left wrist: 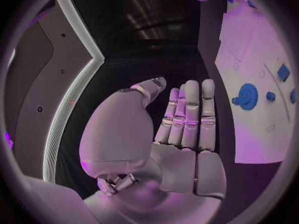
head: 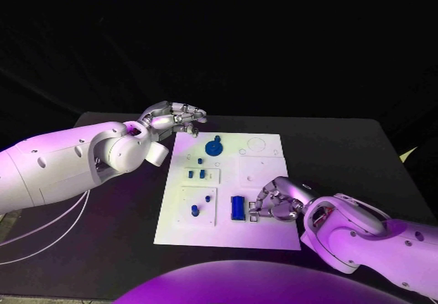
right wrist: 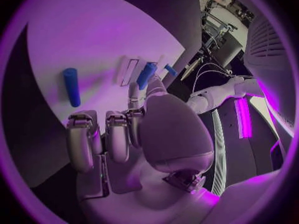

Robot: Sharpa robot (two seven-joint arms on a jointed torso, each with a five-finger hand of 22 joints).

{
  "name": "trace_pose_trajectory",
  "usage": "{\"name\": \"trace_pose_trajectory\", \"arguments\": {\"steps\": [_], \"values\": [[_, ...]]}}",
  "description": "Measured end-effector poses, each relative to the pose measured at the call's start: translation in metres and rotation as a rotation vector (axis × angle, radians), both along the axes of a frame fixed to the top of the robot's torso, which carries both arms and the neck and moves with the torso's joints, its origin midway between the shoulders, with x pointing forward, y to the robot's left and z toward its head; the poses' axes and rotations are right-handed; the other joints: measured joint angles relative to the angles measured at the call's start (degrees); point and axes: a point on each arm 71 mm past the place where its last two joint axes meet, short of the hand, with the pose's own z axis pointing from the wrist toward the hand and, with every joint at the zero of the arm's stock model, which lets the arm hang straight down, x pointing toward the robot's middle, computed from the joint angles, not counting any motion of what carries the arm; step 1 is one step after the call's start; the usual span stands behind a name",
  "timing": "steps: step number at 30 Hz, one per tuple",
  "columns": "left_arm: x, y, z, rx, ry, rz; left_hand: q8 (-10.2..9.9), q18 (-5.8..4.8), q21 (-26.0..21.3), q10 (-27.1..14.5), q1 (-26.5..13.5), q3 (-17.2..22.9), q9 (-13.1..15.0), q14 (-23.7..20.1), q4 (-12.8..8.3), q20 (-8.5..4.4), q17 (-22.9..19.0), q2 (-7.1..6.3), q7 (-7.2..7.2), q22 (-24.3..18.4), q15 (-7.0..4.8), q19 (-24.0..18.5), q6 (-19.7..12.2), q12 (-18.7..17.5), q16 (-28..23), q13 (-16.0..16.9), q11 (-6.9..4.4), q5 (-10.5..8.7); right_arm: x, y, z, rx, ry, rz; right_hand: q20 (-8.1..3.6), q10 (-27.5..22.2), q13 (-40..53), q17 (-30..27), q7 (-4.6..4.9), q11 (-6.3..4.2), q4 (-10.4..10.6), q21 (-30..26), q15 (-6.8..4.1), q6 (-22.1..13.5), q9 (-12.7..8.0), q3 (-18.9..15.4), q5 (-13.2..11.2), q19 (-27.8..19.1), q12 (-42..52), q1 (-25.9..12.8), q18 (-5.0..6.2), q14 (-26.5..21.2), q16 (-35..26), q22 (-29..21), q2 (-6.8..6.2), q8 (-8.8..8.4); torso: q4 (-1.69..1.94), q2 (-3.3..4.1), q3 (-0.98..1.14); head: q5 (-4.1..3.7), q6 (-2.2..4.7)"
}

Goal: Assemble the parts on the task board

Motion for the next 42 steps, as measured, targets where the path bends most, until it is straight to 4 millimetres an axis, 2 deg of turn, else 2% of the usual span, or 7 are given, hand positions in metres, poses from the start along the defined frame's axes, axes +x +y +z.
{"name": "trace_pose_trajectory", "arguments": {"steps": [7, 11, 15, 20, 25, 33, 42], "values": [[-0.001, 0.002, 0.001, 0.001, 0.000, 0.002, 0.00, 0.00, -0.22, 0.00, 0.00, 0.00, 0.00, 0.00, 0.00, 0.00, 0.00, 0.00, -0.21, 0.00, 0.00, 0.00, -0.21, 0.00, 0.00, 0.00, 0.00, 0.00, 0.006, -0.047, 0.013, -0.026, -0.059, -0.097, 0.96, -0.88, -0.05, 0.00, 1.93, 2.06, 0.00, -0.92, 1.03, -3.97, -1.30, 1.08, 0.10, -0.11, -2.90, -0.12, 0.00, -0.02, 0.00, 0.00, -1.54, -2.76, -0.08, -0.08, -0.10, -0.91, 0.00], [-0.002, 0.002, 0.001, -0.001, 0.000, 0.000, 0.00, 0.00, -0.22, 0.00, 0.00, 0.00, 0.00, 0.00, 0.00, 0.00, 0.00, 0.00, -0.21, 0.00, 0.00, 0.00, -0.21, 0.00, 0.00, 0.00, 0.00, 0.00, 0.005, -0.071, 0.015, -0.062, -0.088, -0.138, 0.95, -1.07, -0.01, -0.01, 1.98, 2.25, -0.15, -1.15, 1.43, -4.02, -1.45, 1.24, 0.11, -0.10, -3.31, -0.18, 0.00, -0.02, 0.00, -0.01, -1.60, -2.76, -0.16, -0.11, -0.12, -1.33, 0.00], [-0.003, 0.002, 0.001, -0.001, -0.001, 0.000, 0.00, 0.00, -0.22, 0.00, 0.00, 0.00, 0.00, 0.00, 0.00, 0.00, 0.00, 0.00, -0.21, 0.00, 0.00, 0.00, -0.21, 0.00, 0.00, 0.00, 0.00, 0.00, 0.001, -0.080, 0.013, -0.090, -0.109, -0.143, 1.16, -1.16, -0.04, -0.01, 1.75, 2.33, -0.01, -1.39, 1.43, -3.79, -1.51, 1.85, 0.10, 0.10, -3.86, -0.37, 0.00, -0.02, 0.00, -0.01, -2.11, -2.76, -0.37, -0.15, -0.10, -1.47, 0.00], [-0.003, 0.001, 0.001, -0.002, 0.000, -0.002, 0.00, 0.00, -0.22, 0.00, 0.00, 0.00, -0.01, 0.00, 0.00, 0.00, 0.00, 0.00, -0.21, 0.00, 0.00, 0.00, -0.21, 0.24, 0.00, 0.00, 0.00, 0.00, -0.004, -0.079, 0.007, -0.112, -0.115, -0.132, 1.36, -1.16, 0.00, -0.01, 1.56, 2.33, 0.16, -1.50, 1.43, -2.96, -1.51, 2.05, -0.14, -0.11, -3.93, -0.65, 0.00, -0.02, 0.00, -0.01, -2.51, -2.74, -0.59, -0.22, -0.03, -1.48, 0.00], [-0.003, 0.001, 0.001, -0.002, 0.000, -0.003, 0.00, 0.00, -0.22, 0.00, 0.00, 0.00, -0.01, 0.00, 0.00, 0.00, 0.00, 0.00, -0.21, 0.00, 0.00, 0.00, -0.21, 0.24, 0.00, 0.00, 0.00, 0.00, -0.007, -0.074, -0.003, -0.127, -0.100, -0.122, 1.36, -1.16, 0.00, -0.01, 1.56, 2.33, 0.09, -1.50, 1.43, -2.96, -1.51, 2.27, -0.35, -0.11, -3.93, -1.03, 0.00, -0.02, 0.00, -0.02, -2.89, -2.53, -0.59, -0.22, 0.01, -1.47, 0.00], [-0.003, 0.002, 0.001, -0.001, 0.001, -0.002, 0.00, 0.00, -0.22, 0.00, 0.00, 0.00, -0.01, 0.00, 0.00, 0.00, 0.01, 0.00, -0.21, 0.00, 0.00, 0.00, -0.21, 0.24, 0.00, 0.00, 0.00, 0.00, -0.011, -0.061, -0.020, -0.140, -0.067, -0.103, 1.36, -1.16, 0.00, -0.02, 1.37, 2.33, 0.09, -1.50, 1.43, -2.77, -1.71, 2.74, -0.58, -0.11, -3.92, -1.04, 0.01, -0.02, 0.00, -0.02, -2.85, -2.53, -0.55, -0.17, 0.00, -1.31, 0.00], [-0.003, 0.002, 0.000, 0.000, 0.001, -0.001, 0.00, 0.00, -0.22, 0.00, 0.00, 0.00, -0.02, 0.00, 0.00, 0.00, -0.04, 0.00, -0.21, 0.00, 0.00, 0.00, -0.21, 0.24, 0.00, 0.00, 0.00, 0.00, -0.009, -0.050, -0.024, -0.134, -0.067, -0.087, 1.36, -1.16, 0.01, -0.02, 1.35, 2.33, 0.09, -1.50, 1.43, -2.75, -2.00, 3.54, -0.57, -0.11, -3.62, -1.65, 0.01, -0.02, 0.00, -0.03, -2.23, -2.75, -0.60, -0.16, 0.01, -1.02, 0.00]]}}
